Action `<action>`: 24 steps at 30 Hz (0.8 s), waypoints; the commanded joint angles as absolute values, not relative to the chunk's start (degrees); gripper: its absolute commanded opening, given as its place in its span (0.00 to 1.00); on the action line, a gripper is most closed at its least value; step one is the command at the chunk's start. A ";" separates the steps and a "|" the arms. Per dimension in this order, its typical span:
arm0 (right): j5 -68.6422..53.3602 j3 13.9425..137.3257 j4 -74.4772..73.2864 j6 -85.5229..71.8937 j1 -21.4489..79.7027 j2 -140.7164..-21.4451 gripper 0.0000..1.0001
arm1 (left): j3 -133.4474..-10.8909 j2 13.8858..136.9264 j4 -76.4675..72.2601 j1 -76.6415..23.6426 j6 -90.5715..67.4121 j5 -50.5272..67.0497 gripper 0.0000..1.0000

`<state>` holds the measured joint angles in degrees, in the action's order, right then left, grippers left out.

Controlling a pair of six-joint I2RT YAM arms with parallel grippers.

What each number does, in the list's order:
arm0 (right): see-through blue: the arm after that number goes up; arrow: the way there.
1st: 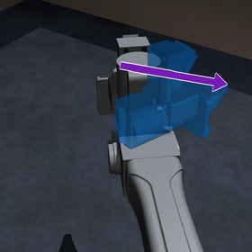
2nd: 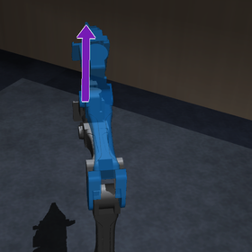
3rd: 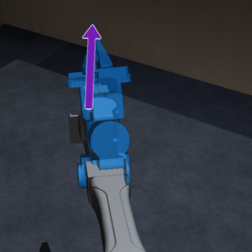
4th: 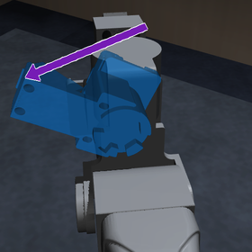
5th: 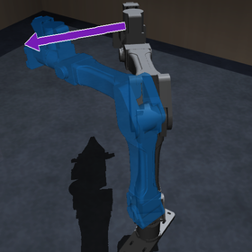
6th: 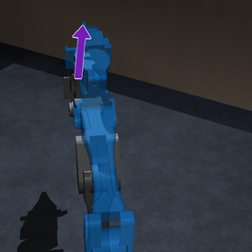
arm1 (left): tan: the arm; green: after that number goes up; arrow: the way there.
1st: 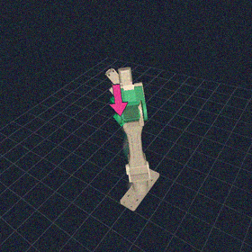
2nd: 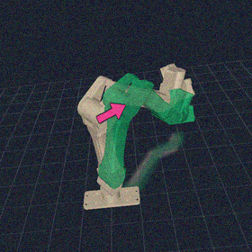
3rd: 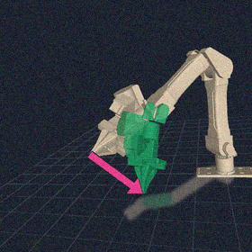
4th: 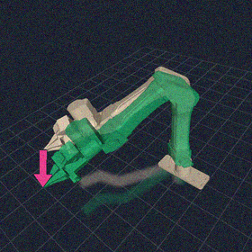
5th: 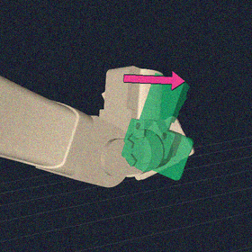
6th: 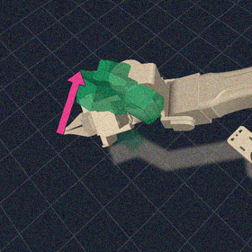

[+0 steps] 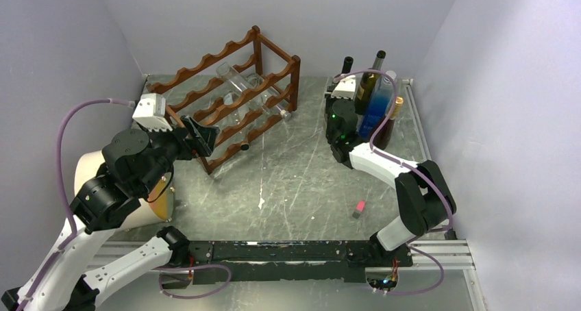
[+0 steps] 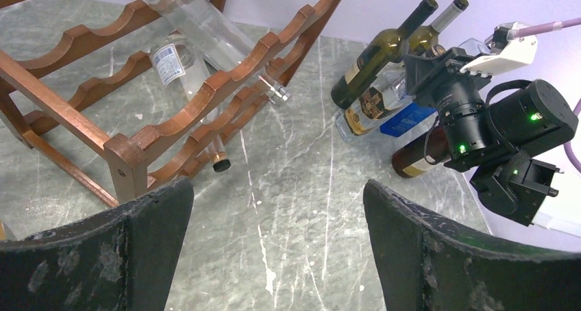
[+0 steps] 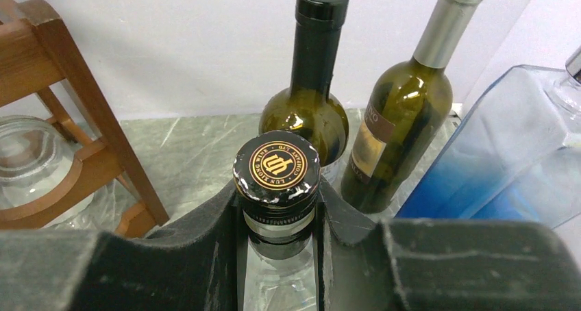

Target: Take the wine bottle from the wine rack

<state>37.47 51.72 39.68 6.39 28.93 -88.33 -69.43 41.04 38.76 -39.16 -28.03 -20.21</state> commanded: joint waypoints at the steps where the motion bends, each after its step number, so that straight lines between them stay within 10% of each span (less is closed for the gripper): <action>1: 40.51 51.61 48.25 4.35 28.48 -87.63 0.00 | -68.57 40.67 36.97 -39.02 -26.87 -21.14 0.97; 16: 37.52 52.26 35.29 0.84 28.56 -82.88 0.74 | -67.99 39.99 38.21 -38.98 -31.50 -19.09 0.95; 24: 29.48 55.63 17.92 -2.30 28.56 -74.92 0.95 | -66.81 38.75 39.08 -39.02 -35.94 -17.24 0.95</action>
